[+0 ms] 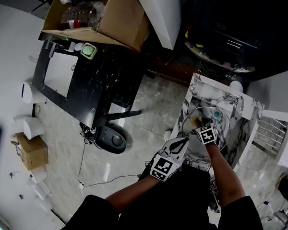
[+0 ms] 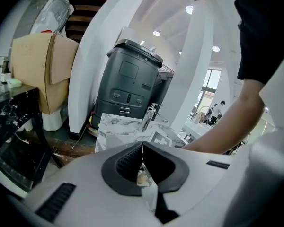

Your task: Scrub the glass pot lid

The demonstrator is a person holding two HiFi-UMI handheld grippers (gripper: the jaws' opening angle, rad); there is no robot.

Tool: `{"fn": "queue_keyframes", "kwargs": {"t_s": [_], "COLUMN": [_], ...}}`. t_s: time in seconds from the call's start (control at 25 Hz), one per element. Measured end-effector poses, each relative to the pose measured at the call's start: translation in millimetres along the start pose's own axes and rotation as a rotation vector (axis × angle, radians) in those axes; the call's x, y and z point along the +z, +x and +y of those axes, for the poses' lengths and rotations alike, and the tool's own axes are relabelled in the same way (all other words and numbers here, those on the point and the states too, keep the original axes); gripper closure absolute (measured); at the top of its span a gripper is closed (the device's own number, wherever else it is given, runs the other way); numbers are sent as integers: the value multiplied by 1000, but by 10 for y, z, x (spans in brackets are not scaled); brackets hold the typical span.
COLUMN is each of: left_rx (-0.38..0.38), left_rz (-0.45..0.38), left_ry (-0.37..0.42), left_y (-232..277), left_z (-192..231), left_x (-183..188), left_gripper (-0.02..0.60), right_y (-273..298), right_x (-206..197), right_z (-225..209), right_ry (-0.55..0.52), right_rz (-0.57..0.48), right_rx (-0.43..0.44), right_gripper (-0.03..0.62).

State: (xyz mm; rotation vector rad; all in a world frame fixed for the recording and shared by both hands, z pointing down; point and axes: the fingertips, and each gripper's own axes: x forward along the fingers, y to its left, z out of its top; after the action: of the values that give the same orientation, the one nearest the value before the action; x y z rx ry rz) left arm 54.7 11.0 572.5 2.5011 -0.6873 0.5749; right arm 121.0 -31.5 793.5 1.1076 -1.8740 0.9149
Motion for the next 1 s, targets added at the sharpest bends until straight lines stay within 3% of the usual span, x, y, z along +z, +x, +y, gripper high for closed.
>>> {"fn": "queue_keyframes", "kwargs": {"t_s": [0.4,1.0], "left_rx": [-15,41], "left_rz": [10,-11], "left_ry": [5,15], "left_y": [43,65], "left_z": [-158,-267], "left_x": [-38,-47], "left_gripper": [565,565], "right_y": [-80,-144], "right_x": [-75,-131], "right_z": [-240,-513], "right_ry": [62,146], "right_rz": [-22,-49], "right_rx": [-49,-78], "right_gripper": [531,531]}}
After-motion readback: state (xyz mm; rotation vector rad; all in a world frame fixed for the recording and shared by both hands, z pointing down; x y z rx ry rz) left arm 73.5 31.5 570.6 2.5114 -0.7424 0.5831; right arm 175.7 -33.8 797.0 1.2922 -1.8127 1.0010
